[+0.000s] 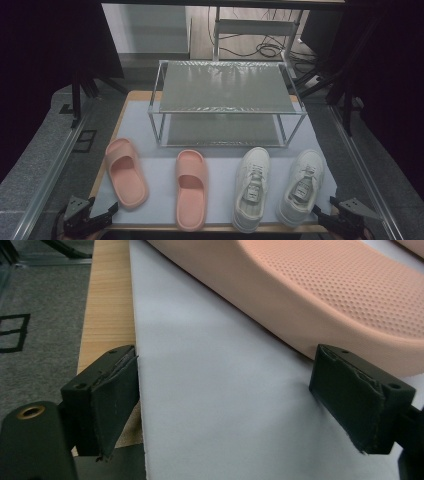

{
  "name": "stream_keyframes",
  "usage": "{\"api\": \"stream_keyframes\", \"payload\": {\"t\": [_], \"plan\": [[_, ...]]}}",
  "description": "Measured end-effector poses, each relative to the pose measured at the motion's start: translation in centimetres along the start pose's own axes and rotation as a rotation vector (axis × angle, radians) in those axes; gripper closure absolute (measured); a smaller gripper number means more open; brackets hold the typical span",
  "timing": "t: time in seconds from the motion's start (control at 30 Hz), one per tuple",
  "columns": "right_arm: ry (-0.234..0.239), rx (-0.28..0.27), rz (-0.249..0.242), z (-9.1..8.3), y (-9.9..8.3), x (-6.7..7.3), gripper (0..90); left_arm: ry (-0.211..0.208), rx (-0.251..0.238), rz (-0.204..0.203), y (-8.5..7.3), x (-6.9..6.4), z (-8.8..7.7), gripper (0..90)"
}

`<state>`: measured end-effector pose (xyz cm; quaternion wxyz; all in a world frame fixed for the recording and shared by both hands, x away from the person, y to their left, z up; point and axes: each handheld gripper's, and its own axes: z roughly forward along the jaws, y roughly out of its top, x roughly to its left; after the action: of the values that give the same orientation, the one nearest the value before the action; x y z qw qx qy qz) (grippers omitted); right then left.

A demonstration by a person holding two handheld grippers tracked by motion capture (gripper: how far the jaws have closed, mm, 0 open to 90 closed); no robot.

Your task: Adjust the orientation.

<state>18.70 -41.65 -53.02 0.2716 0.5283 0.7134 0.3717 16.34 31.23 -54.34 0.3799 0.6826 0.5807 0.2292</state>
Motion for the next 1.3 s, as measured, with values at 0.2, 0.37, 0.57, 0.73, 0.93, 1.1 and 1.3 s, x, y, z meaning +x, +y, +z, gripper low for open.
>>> {"api": "stream_keyframes", "payload": {"t": [0.2, 0.37, 0.57, 0.73, 0.93, 1.1, 1.3], "plan": [[0.001, -0.001, 0.003, 0.0, 0.0, 0.0, 24.2, -0.010, -0.004, 0.015, 0.0, 0.1, 0.0, 12.9], [-0.001, -0.004, 0.005, 0.0, 0.0, 0.0, 24.1, 0.008, 0.002, 0.039, 0.2, -0.1, 0.0, 12.8], [-0.004, -0.005, 0.009, 0.0, -0.1, 0.1, 24.0, 0.011, 0.006, 0.039, 0.2, -0.2, 0.0, 13.0], [-0.005, -0.014, 0.012, 0.0, -0.2, 0.1, 24.0, 0.013, 0.010, 0.038, 0.3, -0.2, 0.0, 13.0], [-0.005, -0.016, 0.015, 0.0, -0.2, 0.1, 24.0, 0.043, 0.028, 0.053, 0.6, -0.6, -0.2, 14.0], [-0.007, -0.027, 0.014, 0.0, -0.3, 0.1, 23.8, 0.044, 0.024, 0.059, 0.8, -0.7, -0.6, 16.5], [-0.008, -0.041, 0.016, 0.0, -0.5, 0.1, 23.7, 0.015, 0.001, 0.060, 1.1, -1.0, -1.2, 17.1]]}}
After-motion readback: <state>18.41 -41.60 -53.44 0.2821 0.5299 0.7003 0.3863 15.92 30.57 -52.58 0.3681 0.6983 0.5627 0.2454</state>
